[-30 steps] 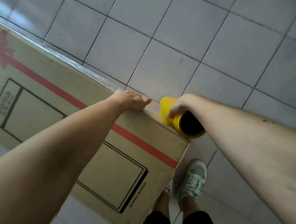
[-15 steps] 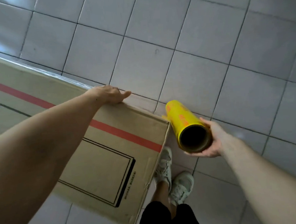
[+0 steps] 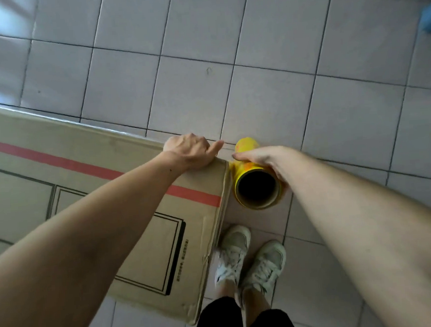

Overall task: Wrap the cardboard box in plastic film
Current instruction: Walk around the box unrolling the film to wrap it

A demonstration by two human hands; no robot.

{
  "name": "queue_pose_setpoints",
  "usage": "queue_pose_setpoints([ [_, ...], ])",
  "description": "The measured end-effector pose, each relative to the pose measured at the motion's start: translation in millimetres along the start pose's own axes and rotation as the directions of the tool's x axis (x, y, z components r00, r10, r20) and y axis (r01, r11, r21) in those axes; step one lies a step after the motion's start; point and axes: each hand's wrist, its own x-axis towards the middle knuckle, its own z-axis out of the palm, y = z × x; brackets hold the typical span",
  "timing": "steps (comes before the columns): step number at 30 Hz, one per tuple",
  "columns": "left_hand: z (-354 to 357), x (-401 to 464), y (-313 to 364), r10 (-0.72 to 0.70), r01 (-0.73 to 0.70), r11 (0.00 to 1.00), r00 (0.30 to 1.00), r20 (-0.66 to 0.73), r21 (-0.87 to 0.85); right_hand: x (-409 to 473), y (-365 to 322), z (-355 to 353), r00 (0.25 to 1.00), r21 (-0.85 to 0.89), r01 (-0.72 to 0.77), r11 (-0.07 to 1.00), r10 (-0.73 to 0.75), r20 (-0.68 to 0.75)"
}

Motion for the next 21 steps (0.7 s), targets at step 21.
queue_pose_setpoints([
  [21, 4, 6, 0, 0.026, -0.026, 1.000, 0.999, 0.028, 0.013, 14, 150, 105, 0.954, 0.912, -0.297, 0.284, 0.124, 0.272],
])
